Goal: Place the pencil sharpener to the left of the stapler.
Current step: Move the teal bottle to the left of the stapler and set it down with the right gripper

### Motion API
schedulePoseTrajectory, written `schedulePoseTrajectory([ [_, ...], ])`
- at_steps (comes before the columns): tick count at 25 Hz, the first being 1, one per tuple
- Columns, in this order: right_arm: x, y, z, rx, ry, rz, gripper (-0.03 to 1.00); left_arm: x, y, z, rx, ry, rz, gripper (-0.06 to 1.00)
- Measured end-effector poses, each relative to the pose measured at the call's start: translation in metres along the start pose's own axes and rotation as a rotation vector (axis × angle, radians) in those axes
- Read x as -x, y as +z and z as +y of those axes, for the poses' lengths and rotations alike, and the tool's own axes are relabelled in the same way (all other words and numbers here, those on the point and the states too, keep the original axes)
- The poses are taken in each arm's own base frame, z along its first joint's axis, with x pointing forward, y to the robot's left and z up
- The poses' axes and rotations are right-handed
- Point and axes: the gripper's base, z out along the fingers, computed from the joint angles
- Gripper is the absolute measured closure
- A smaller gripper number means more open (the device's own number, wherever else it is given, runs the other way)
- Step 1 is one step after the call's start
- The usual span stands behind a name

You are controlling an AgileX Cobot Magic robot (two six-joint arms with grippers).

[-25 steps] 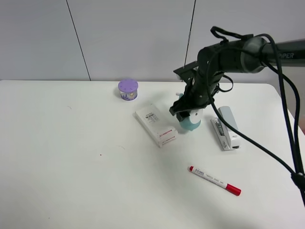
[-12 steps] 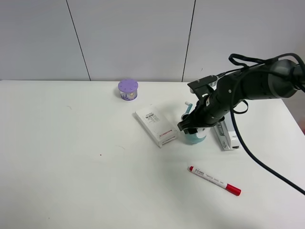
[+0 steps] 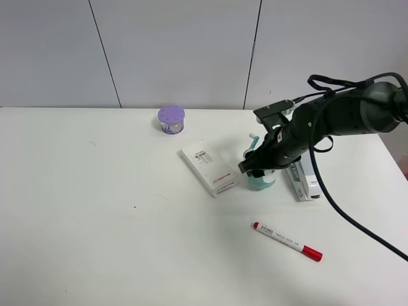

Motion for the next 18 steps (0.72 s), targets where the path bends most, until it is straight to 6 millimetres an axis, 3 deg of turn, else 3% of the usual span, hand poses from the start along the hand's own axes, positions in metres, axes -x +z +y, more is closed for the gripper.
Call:
schedulePoseTrajectory([
  [12, 0.007, 0.002, -0.005, -0.007, -0.008, -0.076, 0.31, 0.0, 0.0, 0.0, 0.0, 0.0, 0.0, -0.05],
  [18, 0.004, 0.013, -0.005, -0.006, -0.006, -0.064, 0.31, 0.0, 0.0, 0.0, 0.0, 0.0, 0.0, -0.05],
])
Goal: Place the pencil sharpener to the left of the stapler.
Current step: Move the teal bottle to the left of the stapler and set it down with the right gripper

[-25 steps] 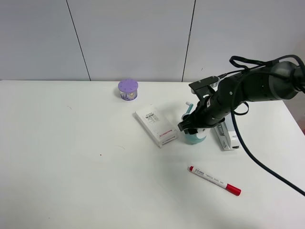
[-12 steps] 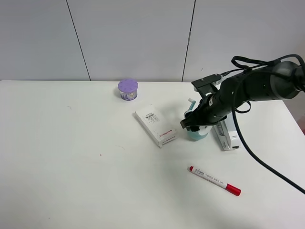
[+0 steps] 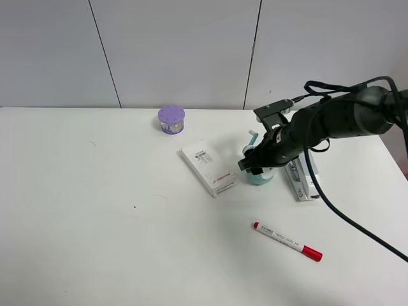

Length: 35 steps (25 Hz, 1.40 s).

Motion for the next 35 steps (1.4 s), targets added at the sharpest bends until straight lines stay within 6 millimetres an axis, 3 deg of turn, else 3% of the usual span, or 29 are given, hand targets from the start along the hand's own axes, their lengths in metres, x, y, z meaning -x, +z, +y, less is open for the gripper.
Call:
schedulePoseTrajectory([
  [15, -0.001, 0.001, 0.0, 0.003, 0.019, 0.009, 0.31, 0.0, 0.0, 0.0, 0.0, 0.0, 0.0, -0.05],
  [17, -0.001, 0.001, 0.0, 0.003, 0.021, 0.01, 0.25, 0.0, 0.0, 0.0, 0.0, 0.0, 0.0, -0.05],
  [20, -0.003, 0.004, 0.0, 0.003, 0.021, 0.019, 0.05, 0.0, 0.0, 0.0, 0.0, 0.0, 0.0, -0.05],
  [28, -0.003, 0.004, 0.0, 0.003, 0.025, 0.028, -0.02, 0.0, 0.0, 0.0, 0.0, 0.0, 0.0, -0.05],
  [31, -0.003, -0.006, 0.0, 0.0, 0.027, 0.043, -0.02, 0.0, 0.0, 0.0, 0.0, 0.0, 0.0, -0.05],
  [35, 0.007, -0.051, -0.001, 0.005, 0.054, -0.001, -0.02, 0.0, 0.0, 0.0, 0.0, 0.0, 0.0, -0.05],
])
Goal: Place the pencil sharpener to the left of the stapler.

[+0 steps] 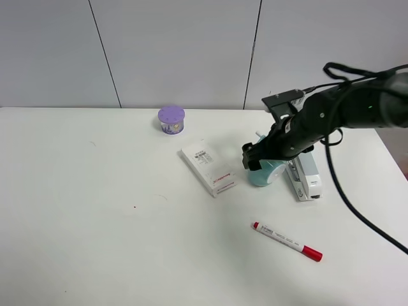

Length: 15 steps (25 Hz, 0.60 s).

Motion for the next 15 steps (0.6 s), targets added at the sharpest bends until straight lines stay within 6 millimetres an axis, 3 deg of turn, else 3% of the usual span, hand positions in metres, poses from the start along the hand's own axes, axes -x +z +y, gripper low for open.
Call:
schedulePoseTrajectory([
  [3, 0.006, -0.048, 0.0, 0.004, 0.016, -0.012, -0.02, 0.0, 0.0, 0.0, 0.0, 0.0, 0.0, -0.05],
  [4, 0.006, -0.048, 0.0, 0.004, 0.016, -0.012, -0.02, 0.0, 0.0, 0.0, 0.0, 0.0, 0.0, -0.05],
  [5, 0.011, -0.082, -0.001, 0.001, 0.004, -0.008, -0.02, 0.0, 0.0, 0.0, 0.0, 0.0, 0.0, -0.05],
  [9, 0.017, -0.138, -0.004, -0.029, -0.029, 0.049, -0.02, 0.0, 0.0, 0.0, 0.0, 0.0, 0.0, -0.05],
  [15, 0.03, -0.188, -0.043, -0.142, 0.019, 0.082, -0.02, 0.0, 0.0, 0.0, 0.0, 0.0, 0.0, -0.05],
])
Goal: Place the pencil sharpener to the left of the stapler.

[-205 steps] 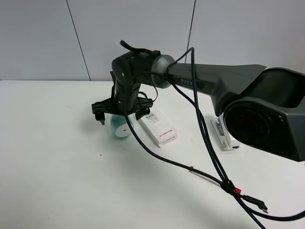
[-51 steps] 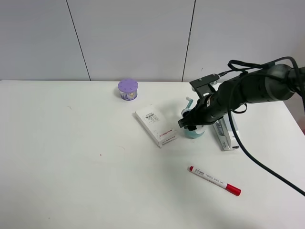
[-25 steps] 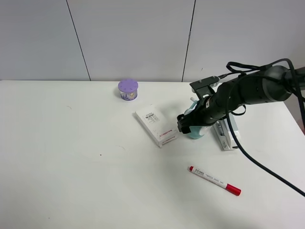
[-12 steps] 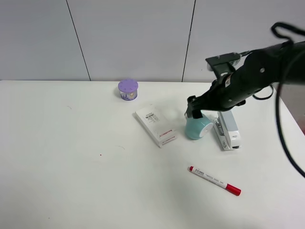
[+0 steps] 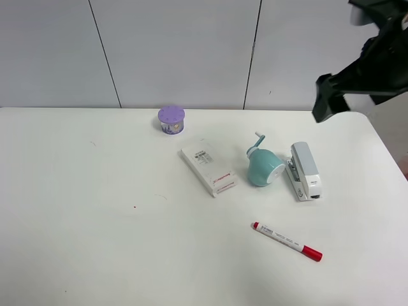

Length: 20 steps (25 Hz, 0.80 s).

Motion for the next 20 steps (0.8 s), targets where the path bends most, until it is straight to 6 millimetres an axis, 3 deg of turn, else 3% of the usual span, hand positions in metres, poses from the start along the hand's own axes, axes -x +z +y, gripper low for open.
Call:
schedulePoseTrajectory([
  [7, -0.011, -0.019, -0.063, -0.106, 0.149, -0.034, -0.02, 0.0, 0.0, 0.0, 0.0, 0.0, 0.0, -0.05],
  [10, -0.022, -0.036, -0.074, -0.125, 0.209, -0.074, -0.02, 0.0, 0.0, 0.0, 0.0, 0.0, 0.0, -0.05],
  [13, -0.035, -0.062, -0.076, -0.152, 0.239, -0.145, -0.02, 0.0, 0.0, 0.0, 0.0, 0.0, 0.0, -0.05],
  [17, -0.057, -0.1, -0.063, -0.133, 0.262, -0.276, -0.02, 0.0, 0.0, 0.0, 0.0, 0.0, 0.0, -0.05],
  [20, -0.087, -0.116, -0.05, -0.129, 0.267, -0.335, -0.02, 0.0, 0.0, 0.0, 0.0, 0.0, 0.0, -0.05],
])
